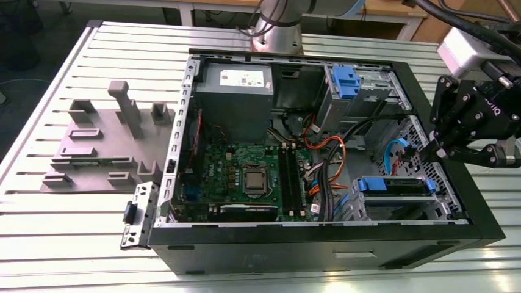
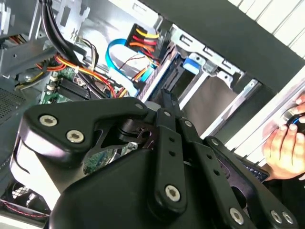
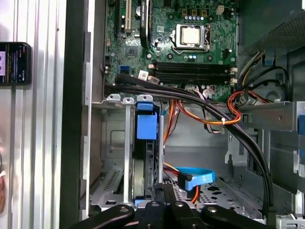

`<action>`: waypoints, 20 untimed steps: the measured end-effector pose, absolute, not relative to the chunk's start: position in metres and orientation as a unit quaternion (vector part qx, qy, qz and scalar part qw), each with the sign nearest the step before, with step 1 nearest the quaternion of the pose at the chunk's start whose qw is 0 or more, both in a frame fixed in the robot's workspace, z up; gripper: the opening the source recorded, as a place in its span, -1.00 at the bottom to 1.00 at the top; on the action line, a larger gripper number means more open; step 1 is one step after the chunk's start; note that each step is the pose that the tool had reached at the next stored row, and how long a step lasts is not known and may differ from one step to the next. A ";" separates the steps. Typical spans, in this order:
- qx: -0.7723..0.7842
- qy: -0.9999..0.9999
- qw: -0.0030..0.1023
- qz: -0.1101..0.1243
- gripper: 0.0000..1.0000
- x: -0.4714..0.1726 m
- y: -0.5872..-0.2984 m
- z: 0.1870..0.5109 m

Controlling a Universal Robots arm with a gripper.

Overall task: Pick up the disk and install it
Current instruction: 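Insert the first disk wire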

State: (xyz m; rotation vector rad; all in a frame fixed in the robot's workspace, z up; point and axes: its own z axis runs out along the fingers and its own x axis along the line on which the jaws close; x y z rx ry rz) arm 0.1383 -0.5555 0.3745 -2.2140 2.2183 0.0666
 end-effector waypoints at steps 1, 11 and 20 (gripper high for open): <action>-0.706 0.708 0.003 0.021 -0.79 0.140 -0.555 0.374; -0.717 0.697 0.003 0.021 -0.79 0.146 -0.551 0.370; -0.717 0.697 0.000 0.020 -0.79 0.153 -0.535 0.366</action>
